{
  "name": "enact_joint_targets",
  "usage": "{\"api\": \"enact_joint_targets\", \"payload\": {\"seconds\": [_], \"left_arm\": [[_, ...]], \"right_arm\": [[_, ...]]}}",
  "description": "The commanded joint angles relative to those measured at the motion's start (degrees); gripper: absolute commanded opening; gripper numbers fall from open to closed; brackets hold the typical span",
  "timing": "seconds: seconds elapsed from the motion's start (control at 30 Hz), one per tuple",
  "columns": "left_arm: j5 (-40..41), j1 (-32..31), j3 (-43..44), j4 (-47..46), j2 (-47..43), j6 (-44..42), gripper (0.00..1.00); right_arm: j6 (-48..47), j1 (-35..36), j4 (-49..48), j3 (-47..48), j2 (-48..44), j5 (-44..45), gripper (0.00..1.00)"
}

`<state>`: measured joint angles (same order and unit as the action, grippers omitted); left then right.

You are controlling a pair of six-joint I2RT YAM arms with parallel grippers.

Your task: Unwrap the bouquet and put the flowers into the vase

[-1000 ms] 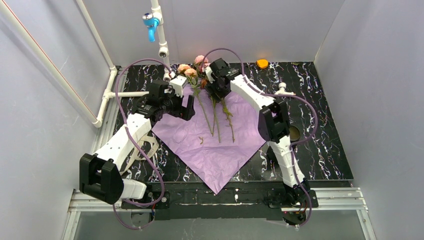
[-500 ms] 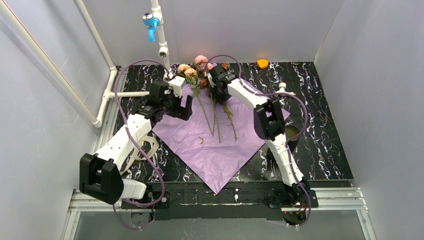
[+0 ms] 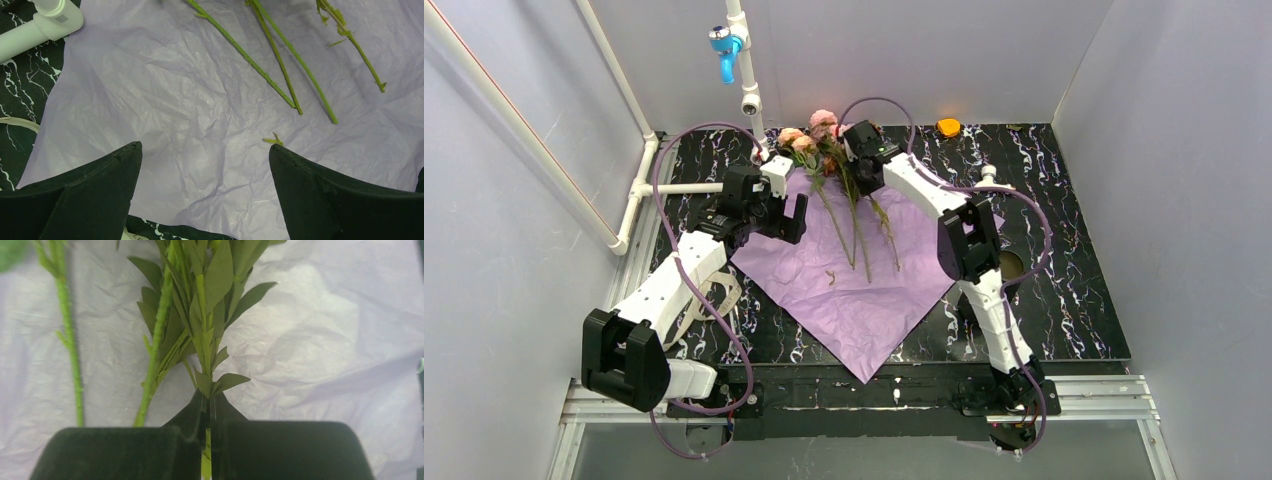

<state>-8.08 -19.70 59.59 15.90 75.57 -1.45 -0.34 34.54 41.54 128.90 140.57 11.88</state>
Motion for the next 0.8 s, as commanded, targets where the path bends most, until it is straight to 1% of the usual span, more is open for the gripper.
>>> {"api": "enact_joint_targets", "payload": {"seconds": [0.0, 0.27, 0.4, 0.6, 0.77], "left_arm": [[-0.4, 0.3, -0.5, -1.3, -2.3, -0.5, 0.98], [-2.5, 0.3, 0.5, -1.4, -1.5, 0.3, 0.98], [-4.3, 0.3, 0.7, -0.7, -1.8, 0.4, 0.98], [-6.4, 0.3, 0.3, 0.0, -3.2, 0.0, 0.98], [-9.9, 0.3, -0.4, -0.4, -5.2, -0.1, 0.98]], "right_arm": [[4.0, -0.4, -7.8, -1.2, -10.7, -0.2, 0.01], [6.6, -1.9, -11.2, -6.7, -19.5, -2.9, 0.01], [5.9, -2.8, -11.5, -9.9, -23.9, -3.7, 0.01], [3.9, -3.7, -9.2, -16.2, -30.6, -11.3, 0.01], [7.1, -5.9, -16.3, -25.6, -41.3, -14.1, 0.01]]}}
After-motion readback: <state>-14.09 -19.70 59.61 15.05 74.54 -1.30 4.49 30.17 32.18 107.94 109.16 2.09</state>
